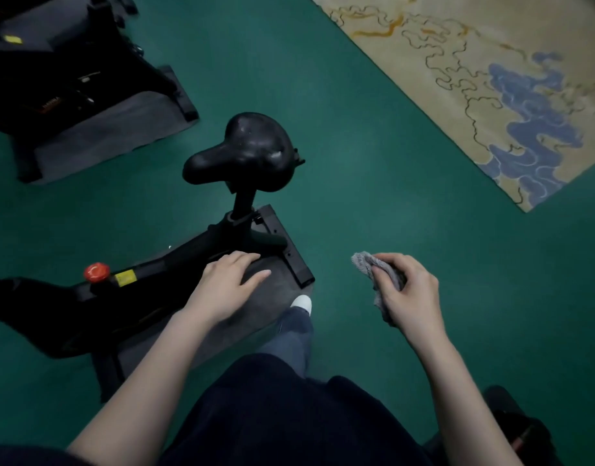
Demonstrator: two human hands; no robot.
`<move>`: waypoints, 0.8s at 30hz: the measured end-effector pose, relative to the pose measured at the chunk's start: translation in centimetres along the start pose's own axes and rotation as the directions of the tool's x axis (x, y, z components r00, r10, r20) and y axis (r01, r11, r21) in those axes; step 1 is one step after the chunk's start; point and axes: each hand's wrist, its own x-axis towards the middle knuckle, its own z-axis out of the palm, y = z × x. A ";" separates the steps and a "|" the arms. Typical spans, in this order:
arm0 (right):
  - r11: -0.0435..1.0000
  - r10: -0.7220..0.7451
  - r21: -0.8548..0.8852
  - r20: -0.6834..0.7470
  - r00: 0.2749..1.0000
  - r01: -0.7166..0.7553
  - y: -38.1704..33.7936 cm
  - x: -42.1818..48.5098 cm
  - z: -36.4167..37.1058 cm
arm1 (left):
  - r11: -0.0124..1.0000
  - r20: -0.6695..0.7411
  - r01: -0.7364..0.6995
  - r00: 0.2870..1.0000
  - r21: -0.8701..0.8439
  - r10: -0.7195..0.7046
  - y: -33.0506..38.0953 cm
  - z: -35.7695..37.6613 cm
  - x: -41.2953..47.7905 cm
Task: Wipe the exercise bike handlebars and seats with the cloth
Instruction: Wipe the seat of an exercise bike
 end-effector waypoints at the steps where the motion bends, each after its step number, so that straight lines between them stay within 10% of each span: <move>1: 1.000 -0.012 -0.011 0.020 1.000 0.012 -0.3 1.6 0.2 | 1.000 -0.004 0.013 1.000 -0.018 -0.013 0.0 -0.1 1.2; 24: 0.879 -0.402 0.010 0.551 0.731 0.476 -7.6 28.4 7.3 | 0.809 -0.042 0.488 0.848 -0.327 -0.529 0.3 -2.6 14.3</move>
